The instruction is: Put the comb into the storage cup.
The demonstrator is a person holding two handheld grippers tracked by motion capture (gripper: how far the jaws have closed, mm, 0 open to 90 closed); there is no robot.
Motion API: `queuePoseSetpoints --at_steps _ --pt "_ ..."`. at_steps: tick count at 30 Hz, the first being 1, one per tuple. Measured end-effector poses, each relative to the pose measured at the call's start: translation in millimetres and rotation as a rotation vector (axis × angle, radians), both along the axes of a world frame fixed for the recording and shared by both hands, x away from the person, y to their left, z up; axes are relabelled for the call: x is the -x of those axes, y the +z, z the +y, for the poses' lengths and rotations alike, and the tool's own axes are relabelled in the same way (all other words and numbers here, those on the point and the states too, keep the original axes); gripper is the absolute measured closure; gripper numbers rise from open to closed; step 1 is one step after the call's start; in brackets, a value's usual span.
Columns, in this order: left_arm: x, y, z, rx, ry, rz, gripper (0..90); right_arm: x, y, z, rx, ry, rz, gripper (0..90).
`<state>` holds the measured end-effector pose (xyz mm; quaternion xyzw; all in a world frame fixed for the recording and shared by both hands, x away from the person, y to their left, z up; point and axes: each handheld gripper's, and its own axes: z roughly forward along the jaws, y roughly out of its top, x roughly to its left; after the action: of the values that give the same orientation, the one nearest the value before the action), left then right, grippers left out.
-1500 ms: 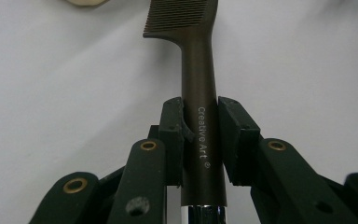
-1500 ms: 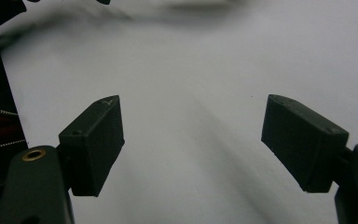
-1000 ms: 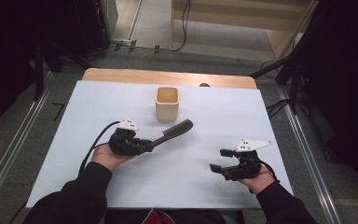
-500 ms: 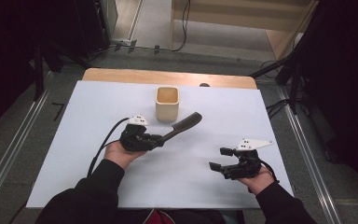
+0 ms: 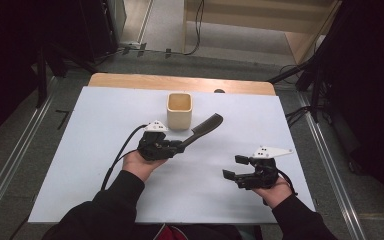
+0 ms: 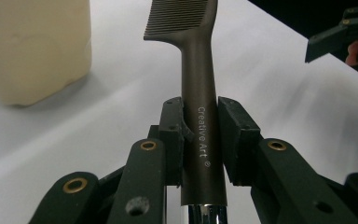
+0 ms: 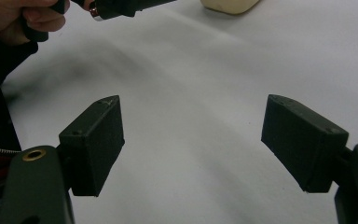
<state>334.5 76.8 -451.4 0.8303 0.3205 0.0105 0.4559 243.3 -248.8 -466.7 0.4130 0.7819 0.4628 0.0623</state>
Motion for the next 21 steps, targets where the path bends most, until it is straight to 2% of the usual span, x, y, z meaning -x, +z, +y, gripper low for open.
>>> queuePoseSetpoints --at_steps 10,21 --pt "3.3 -2.1 -18.8 0.018 0.032 -0.040 73.1 -2.2 5.0 6.5 -0.008 -0.034 -0.022 19.0" --pt "8.5 -5.9 -35.9 0.076 0.078 -0.105 73.1 -4.2 11.6 5.7 -0.030 -0.089 -0.037 19.0"
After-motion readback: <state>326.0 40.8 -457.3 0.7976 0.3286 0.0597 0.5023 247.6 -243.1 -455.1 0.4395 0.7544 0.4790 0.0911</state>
